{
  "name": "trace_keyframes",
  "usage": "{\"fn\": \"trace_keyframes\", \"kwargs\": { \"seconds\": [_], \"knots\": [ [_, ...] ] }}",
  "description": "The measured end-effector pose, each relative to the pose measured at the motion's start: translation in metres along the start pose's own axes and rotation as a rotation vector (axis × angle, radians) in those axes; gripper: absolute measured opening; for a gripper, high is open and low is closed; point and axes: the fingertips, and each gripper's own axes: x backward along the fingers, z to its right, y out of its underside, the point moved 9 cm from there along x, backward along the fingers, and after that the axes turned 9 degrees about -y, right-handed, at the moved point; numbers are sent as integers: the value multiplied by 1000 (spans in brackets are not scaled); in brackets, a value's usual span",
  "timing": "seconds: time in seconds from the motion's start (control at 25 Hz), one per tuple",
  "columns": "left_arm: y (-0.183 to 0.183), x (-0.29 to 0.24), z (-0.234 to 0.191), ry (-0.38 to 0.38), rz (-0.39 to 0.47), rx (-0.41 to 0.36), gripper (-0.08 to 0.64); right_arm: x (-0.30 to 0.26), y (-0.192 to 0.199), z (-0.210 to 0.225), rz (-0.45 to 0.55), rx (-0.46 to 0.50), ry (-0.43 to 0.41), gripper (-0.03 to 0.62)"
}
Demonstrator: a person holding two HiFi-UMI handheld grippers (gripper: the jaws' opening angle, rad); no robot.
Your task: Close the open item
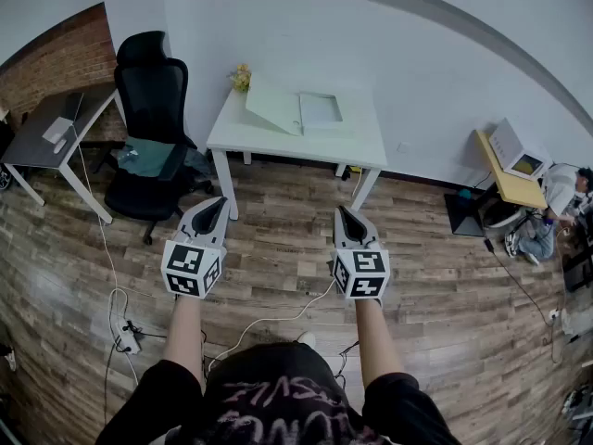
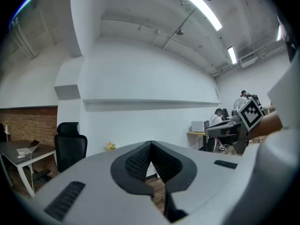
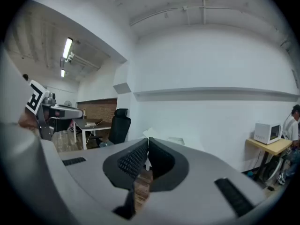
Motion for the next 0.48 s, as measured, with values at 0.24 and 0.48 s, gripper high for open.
{"fn": "trace_keyframes", "kwargs": {
  "seconds": [0.24,0.48],
  "knots": [
    [1,-10,2,4,1,-6,11,-7,1,4,3,5,1,25],
    [1,-27,11,1,-11,16,11,-14,1,23,11,6,-6,26]
  ]
}}
